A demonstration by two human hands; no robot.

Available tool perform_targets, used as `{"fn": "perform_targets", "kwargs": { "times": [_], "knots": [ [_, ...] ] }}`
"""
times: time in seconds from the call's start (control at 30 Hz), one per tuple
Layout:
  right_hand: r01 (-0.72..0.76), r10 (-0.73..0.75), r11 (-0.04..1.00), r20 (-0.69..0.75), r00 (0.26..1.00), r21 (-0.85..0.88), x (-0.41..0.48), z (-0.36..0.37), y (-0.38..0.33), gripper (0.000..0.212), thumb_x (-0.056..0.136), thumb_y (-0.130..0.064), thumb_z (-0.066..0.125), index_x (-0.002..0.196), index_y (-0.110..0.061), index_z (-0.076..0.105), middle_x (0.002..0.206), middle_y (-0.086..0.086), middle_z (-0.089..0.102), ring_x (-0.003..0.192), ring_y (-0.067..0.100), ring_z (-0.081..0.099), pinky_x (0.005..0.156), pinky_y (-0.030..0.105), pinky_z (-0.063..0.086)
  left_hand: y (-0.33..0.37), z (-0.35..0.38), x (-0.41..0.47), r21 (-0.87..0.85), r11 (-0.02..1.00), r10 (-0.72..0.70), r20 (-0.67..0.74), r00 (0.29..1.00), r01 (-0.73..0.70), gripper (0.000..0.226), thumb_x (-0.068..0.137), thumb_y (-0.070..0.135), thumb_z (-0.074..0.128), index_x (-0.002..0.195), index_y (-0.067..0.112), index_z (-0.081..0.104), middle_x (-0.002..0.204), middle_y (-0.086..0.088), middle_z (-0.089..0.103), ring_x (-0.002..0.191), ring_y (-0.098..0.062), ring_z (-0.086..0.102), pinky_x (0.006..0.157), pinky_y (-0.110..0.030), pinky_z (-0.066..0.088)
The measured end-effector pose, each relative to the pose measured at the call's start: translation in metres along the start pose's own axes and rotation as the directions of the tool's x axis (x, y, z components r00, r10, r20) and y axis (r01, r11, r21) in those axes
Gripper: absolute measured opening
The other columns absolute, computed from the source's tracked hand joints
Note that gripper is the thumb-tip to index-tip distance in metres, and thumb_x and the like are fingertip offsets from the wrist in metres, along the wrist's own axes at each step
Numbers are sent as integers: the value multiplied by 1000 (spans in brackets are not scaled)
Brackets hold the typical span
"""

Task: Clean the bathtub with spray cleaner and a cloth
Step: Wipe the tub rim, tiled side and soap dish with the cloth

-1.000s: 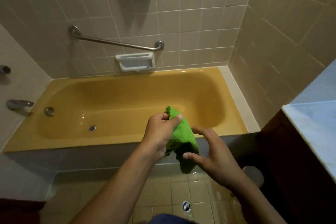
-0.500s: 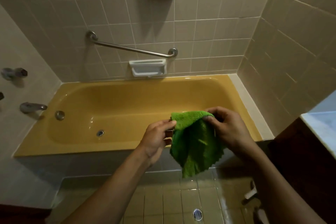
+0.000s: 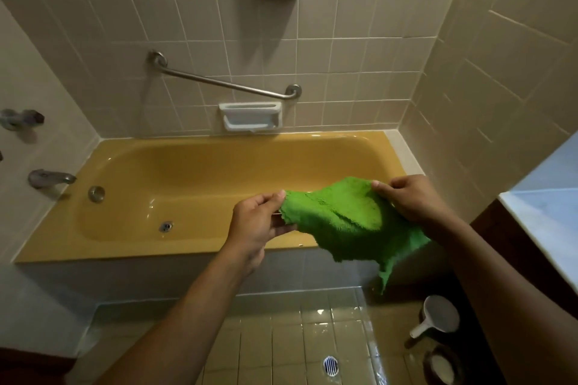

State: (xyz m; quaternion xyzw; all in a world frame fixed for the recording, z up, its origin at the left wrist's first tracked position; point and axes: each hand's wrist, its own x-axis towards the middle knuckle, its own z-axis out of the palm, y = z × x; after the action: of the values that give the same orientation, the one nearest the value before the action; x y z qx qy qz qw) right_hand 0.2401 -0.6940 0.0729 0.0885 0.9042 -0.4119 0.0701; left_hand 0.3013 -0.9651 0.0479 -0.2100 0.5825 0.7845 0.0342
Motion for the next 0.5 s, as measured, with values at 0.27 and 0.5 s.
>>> {"fn": "perform_targets", "kwargs": {
  "times": [0.27,0.5],
  "knots": [
    [240,-253,943,26,967,228,-32,48,27,25,86,-49,74,95,-25,76,87,-6,77,81,7,71,79,40,61,10,82,0,24,987,-160,-28,987,161,18,91,6,76,103,-4,67,87,-19,77,76,-27,78,65,-31,62],
    [188,-210,918,27,977,349,-43,98,15,45,80,-41,84,114,-20,63,101,-8,69,94,4,67,73,15,53,23,80,1,225,967,-75,-178,981,115,19,87,18,82,100,9,72,85,-2,80,73,-13,78,64,-27,58]
  ]
}}
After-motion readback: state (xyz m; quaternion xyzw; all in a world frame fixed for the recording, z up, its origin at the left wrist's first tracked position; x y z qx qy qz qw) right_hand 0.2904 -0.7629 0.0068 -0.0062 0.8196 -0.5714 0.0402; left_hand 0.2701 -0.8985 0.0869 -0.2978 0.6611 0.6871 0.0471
